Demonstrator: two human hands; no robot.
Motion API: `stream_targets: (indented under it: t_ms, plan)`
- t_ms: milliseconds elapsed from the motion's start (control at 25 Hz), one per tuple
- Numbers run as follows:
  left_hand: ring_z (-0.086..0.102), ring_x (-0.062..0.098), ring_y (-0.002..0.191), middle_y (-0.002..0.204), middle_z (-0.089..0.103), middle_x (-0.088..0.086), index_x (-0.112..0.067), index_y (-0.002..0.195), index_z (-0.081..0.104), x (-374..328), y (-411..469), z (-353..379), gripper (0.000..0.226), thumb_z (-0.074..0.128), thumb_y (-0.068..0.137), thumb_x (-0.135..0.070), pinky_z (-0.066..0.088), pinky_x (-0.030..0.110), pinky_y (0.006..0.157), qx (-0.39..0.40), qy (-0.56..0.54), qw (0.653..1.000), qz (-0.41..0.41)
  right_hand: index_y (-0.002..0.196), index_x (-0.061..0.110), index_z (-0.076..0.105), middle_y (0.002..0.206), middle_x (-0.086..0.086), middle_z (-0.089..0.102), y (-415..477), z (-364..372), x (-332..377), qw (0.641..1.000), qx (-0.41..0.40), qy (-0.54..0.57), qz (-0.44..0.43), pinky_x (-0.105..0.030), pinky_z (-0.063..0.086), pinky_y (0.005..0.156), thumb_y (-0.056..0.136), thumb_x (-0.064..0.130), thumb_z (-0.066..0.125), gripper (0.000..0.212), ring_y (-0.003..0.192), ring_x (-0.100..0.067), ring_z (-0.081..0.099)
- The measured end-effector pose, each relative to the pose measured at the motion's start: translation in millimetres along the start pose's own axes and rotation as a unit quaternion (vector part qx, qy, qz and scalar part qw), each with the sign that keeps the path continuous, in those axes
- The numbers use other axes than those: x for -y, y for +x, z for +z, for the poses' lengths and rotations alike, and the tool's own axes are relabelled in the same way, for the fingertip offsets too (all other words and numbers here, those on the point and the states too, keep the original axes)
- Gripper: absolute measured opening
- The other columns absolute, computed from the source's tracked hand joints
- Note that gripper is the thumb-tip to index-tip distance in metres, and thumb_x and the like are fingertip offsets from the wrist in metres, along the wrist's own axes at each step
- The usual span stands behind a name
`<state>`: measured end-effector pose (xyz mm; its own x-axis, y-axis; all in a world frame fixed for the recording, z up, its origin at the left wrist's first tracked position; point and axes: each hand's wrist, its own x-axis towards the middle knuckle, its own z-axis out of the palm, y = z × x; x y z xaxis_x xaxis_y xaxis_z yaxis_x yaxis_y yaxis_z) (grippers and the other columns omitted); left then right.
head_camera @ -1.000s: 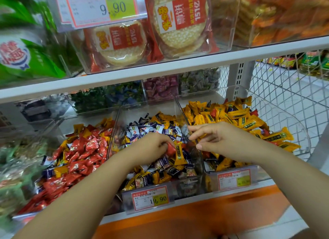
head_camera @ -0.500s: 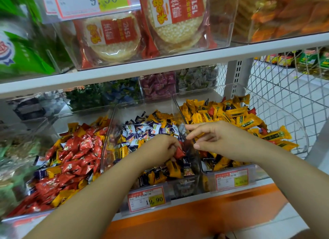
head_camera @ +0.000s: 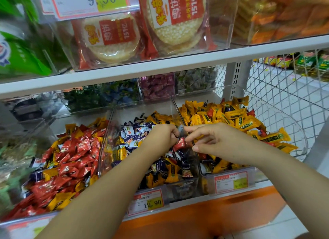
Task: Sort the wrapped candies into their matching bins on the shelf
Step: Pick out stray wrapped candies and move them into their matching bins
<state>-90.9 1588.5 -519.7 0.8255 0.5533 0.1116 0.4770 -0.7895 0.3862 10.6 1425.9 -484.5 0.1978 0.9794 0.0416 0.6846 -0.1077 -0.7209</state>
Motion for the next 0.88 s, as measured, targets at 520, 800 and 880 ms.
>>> stream_targets:
  t_ms: [520,800,880]
  plan:
    - [0.052,0.012,0.082,0.088,0.053,-0.01,-0.028,0.093,0.056,15.6,9.0,6.8,0.025,0.074,0.077,-0.034,0.043,0.028,0.07,0.143,-0.001,0.989,0.044,0.105,0.034,0.066,0.137,0.028,0.041,0.5,0.0,-0.1,1.0,-0.002,-0.004,-0.004,-0.022,0.052,0.088,0.086,0.022,0.064,0.022,0.09,0.006,0.063]
    - [0.053,0.009,0.079,0.085,0.054,-0.013,-0.03,0.089,0.059,16.0,-1.3,-0.3,0.014,0.07,0.081,-0.025,0.043,0.026,0.068,0.11,-0.027,0.992,0.048,0.102,0.038,0.066,0.135,0.028,0.043,1.1,1.4,3.4,1.0,-0.013,0.005,-0.002,-0.02,0.051,0.087,0.086,0.022,0.064,0.022,0.091,0.004,0.063]
    - [0.054,0.013,0.086,0.096,0.055,-0.005,-0.028,0.094,0.062,13.4,-10.9,-8.0,0.015,0.069,0.082,-0.024,0.048,0.03,0.077,0.062,-0.027,0.996,0.051,0.1,0.037,0.066,0.131,0.026,0.048,1.1,4.9,7.2,0.999,-0.039,0.0,-0.003,-0.019,0.05,0.087,0.086,0.021,0.064,0.021,0.09,0.003,0.062]
